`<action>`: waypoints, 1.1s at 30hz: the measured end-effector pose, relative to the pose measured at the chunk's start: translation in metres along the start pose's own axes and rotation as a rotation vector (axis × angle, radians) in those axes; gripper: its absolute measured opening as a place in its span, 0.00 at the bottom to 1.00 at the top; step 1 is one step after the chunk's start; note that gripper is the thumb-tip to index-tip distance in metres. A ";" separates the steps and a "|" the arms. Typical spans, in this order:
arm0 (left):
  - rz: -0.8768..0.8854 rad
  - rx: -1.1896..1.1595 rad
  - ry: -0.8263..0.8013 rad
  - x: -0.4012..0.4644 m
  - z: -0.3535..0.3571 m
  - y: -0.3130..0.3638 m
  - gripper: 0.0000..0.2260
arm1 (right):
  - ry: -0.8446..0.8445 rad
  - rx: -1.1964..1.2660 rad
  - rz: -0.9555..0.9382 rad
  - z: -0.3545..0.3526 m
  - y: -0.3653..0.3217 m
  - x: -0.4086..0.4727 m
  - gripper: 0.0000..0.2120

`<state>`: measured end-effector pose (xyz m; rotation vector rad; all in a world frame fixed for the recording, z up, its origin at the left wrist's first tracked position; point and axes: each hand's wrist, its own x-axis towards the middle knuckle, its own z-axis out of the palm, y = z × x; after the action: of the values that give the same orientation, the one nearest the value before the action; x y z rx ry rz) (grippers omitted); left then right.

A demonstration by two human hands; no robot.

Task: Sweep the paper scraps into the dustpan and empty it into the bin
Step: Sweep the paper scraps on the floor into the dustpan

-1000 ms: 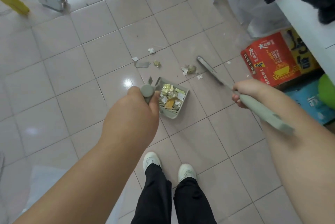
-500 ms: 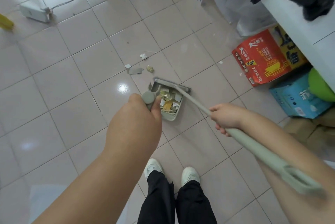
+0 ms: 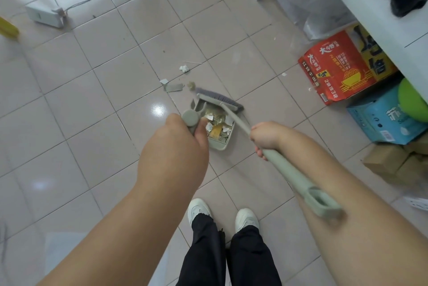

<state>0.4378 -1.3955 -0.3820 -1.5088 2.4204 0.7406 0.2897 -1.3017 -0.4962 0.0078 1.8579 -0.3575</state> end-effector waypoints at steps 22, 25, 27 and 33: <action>-0.072 -0.049 0.078 -0.010 -0.011 -0.033 0.19 | -0.017 0.045 -0.098 -0.043 0.019 -0.072 0.21; -0.123 -0.067 0.101 -0.012 -0.021 -0.049 0.18 | 0.006 -0.039 -0.145 -0.043 -0.015 -0.062 0.19; -0.148 -0.073 0.116 -0.012 -0.027 -0.060 0.18 | 0.015 -0.069 -0.148 -0.037 -0.039 -0.049 0.18; -0.207 -0.098 0.158 -0.010 -0.034 -0.091 0.19 | -0.004 -0.191 -0.134 0.008 -0.102 -0.006 0.09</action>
<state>0.5257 -1.4369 -0.3771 -1.8878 2.3161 0.7313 0.2800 -1.4000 -0.4687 -0.2489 1.8868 -0.2705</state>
